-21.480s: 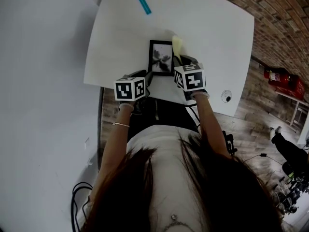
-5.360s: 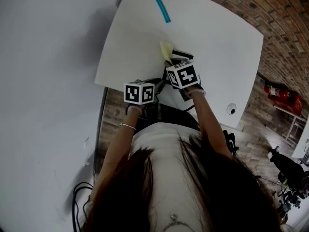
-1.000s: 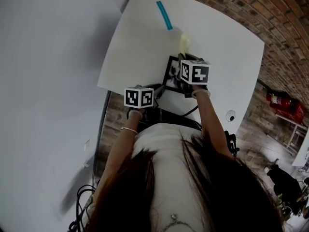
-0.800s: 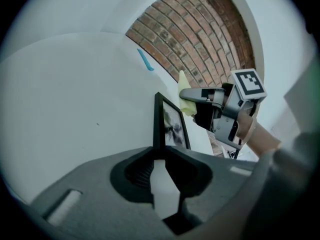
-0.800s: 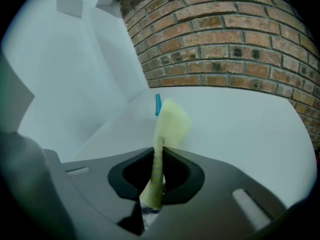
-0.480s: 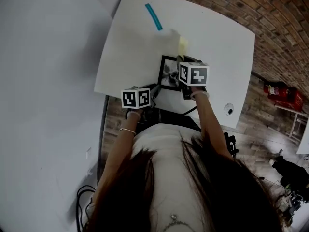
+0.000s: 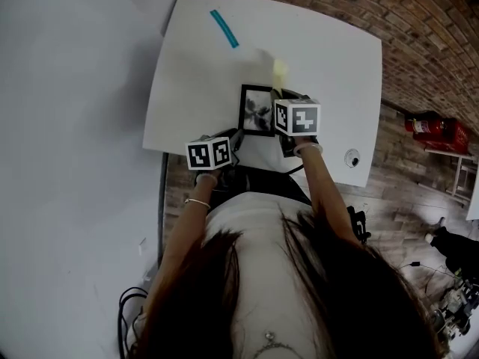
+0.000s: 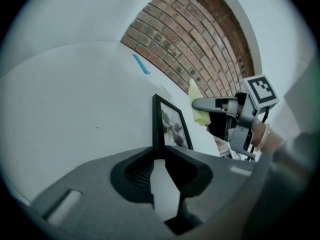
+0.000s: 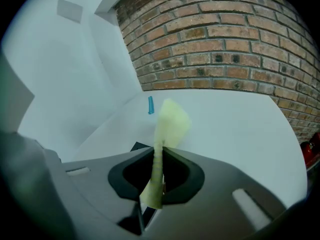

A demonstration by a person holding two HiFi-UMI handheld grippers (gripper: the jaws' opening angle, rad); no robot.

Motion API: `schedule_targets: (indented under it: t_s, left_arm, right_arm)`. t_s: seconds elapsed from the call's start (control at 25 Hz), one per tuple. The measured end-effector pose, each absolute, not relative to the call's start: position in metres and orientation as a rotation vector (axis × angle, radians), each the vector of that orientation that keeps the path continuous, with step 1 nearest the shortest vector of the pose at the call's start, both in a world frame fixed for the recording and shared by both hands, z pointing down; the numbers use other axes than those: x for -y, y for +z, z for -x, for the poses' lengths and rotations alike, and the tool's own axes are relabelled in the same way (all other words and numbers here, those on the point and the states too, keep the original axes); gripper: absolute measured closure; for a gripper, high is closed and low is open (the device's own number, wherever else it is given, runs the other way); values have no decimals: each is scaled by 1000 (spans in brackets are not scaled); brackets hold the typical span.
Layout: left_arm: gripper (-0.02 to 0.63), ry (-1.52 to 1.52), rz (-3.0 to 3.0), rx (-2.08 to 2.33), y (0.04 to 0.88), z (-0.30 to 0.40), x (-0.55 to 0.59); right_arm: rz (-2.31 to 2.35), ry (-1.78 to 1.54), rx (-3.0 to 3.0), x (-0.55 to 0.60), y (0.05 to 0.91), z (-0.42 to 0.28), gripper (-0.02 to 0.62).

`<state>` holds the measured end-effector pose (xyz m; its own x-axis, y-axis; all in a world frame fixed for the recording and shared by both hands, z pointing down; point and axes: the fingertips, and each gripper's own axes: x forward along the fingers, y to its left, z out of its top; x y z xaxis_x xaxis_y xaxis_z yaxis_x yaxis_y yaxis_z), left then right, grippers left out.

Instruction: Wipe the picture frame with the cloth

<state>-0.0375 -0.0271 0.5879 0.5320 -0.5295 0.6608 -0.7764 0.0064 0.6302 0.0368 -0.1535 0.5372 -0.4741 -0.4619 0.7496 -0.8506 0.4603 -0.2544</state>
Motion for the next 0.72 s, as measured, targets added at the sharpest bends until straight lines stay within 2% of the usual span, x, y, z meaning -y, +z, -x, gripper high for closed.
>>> schedule_targets:
  t_s: [0.72]
  left_arm:
    - [532, 272, -1659, 1117, 587, 40, 26]
  right_arm:
    - [-1168, 834, 2090, 116, 527, -72, 561]
